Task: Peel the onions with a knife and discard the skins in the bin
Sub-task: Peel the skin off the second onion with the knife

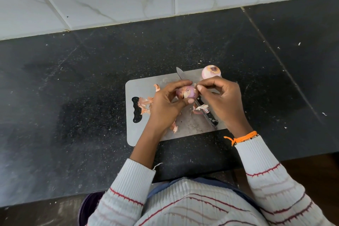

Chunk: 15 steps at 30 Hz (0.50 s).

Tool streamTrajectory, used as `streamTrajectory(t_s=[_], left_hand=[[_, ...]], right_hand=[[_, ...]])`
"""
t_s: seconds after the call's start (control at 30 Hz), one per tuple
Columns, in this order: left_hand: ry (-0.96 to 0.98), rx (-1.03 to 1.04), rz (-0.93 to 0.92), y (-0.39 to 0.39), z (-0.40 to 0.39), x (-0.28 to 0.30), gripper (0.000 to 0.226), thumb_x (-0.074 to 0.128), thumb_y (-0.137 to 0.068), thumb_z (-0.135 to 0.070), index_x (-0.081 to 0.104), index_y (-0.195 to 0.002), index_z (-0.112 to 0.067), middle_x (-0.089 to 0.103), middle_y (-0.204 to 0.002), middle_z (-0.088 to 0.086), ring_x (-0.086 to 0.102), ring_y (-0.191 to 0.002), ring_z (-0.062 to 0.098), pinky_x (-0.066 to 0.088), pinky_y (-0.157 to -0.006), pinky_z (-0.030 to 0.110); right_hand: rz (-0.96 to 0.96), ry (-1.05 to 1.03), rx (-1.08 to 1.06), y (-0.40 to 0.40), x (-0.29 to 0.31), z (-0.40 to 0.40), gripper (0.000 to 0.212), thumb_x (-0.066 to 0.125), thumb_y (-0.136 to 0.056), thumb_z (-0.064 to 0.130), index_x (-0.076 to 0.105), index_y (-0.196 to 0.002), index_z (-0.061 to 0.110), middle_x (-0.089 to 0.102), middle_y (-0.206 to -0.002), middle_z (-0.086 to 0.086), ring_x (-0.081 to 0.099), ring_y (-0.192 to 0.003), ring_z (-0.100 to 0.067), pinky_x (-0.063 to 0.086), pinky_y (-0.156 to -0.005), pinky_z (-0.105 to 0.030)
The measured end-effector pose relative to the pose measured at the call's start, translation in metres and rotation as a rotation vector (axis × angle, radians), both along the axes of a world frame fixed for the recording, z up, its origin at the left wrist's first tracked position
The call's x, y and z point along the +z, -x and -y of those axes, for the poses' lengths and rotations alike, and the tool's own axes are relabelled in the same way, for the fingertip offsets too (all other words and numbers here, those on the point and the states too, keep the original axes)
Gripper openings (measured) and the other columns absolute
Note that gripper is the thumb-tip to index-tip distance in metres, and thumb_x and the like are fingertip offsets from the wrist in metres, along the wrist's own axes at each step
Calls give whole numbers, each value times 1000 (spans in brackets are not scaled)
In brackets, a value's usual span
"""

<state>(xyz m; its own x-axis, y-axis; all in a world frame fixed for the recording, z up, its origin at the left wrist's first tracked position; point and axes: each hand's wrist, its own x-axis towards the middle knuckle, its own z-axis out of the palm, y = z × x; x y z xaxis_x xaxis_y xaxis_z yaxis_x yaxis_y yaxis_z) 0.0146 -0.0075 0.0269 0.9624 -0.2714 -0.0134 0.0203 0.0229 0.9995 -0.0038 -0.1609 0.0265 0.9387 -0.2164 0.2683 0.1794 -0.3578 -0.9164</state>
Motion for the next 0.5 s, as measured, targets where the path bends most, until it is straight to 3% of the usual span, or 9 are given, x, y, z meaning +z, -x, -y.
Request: streamTrajectory(t_s=[0.2,0.4,0.5], left_hand=[[32,41,-33,-2,-1,-3,44,73,-71,4,62,-110,-15,62,-117,9,62,-107,16,50,-96,41],[57,9,20,0,-4,-5,45,70,-70,12,61,-104,-15,61,-110,-1,61,-104,8,51,-92,29],[62,0,52,-1,-5,-7,45,71,-69,12,61,-102,-17,59,-111,1,59,-106,8,49,-92,28]], right_hand=[[29,4,82,2,4,-9,10,70,-79,9,68,-88,14,67,-87,1,65,-86,-10,55,-73,-19],[59,143,20,-3,0,-8,4,66,-82,10,67,-85,6,64,-83,-3,63,-80,-13,54,-70,-23],[77,214,10,-3,-2,-10,7,62,-84,10,65,-86,4,62,-84,-3,61,-80,-15,50,-71,-17]])
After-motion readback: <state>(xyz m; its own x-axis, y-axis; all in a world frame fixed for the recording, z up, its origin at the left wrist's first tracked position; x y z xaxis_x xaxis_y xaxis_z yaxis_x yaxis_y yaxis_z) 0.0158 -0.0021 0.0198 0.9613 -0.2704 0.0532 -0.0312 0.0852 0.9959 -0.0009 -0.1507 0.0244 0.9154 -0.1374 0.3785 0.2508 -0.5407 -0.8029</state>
